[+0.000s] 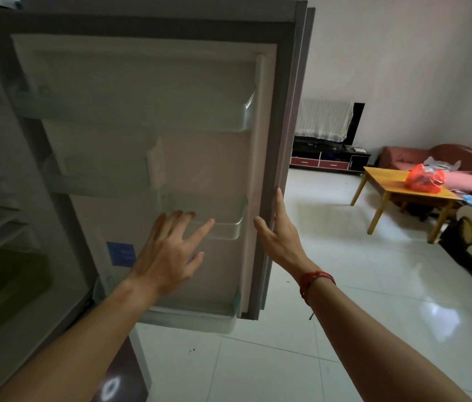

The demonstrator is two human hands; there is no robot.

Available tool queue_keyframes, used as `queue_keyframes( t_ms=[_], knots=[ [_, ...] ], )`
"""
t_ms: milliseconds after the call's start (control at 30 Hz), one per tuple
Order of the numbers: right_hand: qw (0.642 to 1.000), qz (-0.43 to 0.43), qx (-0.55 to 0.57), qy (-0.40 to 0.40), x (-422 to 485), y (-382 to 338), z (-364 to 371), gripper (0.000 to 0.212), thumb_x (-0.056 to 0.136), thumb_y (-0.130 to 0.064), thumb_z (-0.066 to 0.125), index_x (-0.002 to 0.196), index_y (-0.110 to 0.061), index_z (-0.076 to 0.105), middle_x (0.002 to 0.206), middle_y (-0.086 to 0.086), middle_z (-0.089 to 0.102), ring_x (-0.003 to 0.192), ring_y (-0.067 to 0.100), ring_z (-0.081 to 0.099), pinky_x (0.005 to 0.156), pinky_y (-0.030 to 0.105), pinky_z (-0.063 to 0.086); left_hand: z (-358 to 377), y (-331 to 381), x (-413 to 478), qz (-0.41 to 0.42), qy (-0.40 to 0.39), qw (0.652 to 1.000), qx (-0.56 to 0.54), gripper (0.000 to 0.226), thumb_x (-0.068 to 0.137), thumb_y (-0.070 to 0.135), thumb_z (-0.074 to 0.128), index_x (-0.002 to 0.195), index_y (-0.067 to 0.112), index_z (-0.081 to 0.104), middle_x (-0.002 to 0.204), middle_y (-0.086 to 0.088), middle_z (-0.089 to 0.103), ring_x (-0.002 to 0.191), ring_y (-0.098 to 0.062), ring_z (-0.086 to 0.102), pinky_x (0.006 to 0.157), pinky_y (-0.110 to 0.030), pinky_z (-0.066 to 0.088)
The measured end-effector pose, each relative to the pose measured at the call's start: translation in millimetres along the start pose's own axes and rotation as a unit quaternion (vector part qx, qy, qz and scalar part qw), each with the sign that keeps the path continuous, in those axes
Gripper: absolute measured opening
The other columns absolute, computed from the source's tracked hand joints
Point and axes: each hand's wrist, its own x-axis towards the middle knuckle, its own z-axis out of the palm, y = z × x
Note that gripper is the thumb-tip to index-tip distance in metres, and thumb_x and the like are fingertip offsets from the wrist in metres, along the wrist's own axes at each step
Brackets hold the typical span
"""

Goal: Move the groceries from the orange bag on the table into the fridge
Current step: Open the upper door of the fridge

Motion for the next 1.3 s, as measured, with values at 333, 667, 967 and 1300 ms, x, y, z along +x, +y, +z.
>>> queue_keyframes(
  t_ms=[333, 667, 967, 1300],
  knots=[
    [0.999, 0.03, 0.037, 0.006, 78, 17, 2, 0.073, 0.107, -0.033, 0.045, 0.163, -0.021, -0.001, 0.17, 0.002, 0.011, 0.154, 0.025, 0.02, 0.125, 0.042, 0.023, 30, -5, 44, 0.004, -0.013, 0.999, 0.029, 0.072, 0.083, 0.035, 0.069, 0.148, 0.018, 0.042, 0.133, -0.019, 0.053, 0.123, -0.035, 0.049, 0.109, -0.05, 0.038],
    [0.997, 0.055, 0.048, 0.004, 135, 27, 11, 0.071, 0.106, -0.037, 0.044, 0.162, -0.025, 0.002, 0.17, 0.003, 0.013, 0.153, 0.029, 0.024, 0.124, 0.048, 0.024, 53, 5, 88, -0.068, -0.031, 0.997, 0.035, 0.071, 0.079, 0.039, 0.071, 0.143, 0.02, 0.049, 0.131, -0.017, 0.056, 0.122, -0.035, 0.051, 0.108, -0.059, 0.036],
    [0.997, 0.061, 0.044, -0.013, 145, 30, 11, 0.072, 0.106, -0.045, 0.042, 0.162, -0.025, 0.001, 0.17, 0.006, 0.014, 0.152, 0.032, 0.026, 0.123, 0.05, 0.027, 57, 3, 91, -0.077, -0.051, 0.995, 0.032, 0.076, 0.087, 0.04, 0.063, 0.154, 0.025, 0.029, 0.149, -0.015, 0.04, 0.139, -0.034, 0.034, 0.117, -0.055, 0.021],
    [0.999, 0.033, -0.018, -0.009, 126, 19, -2, 0.07, 0.107, -0.04, 0.044, 0.162, -0.016, 0.008, 0.169, 0.008, 0.016, 0.154, 0.03, 0.021, 0.121, 0.044, 0.025, 31, -5, 76, -0.099, -0.067, 0.993, 0.022, 0.073, 0.089, 0.042, 0.06, 0.153, 0.019, 0.032, 0.153, -0.014, 0.035, 0.139, -0.034, 0.033, 0.114, -0.047, 0.028]
  ],
)
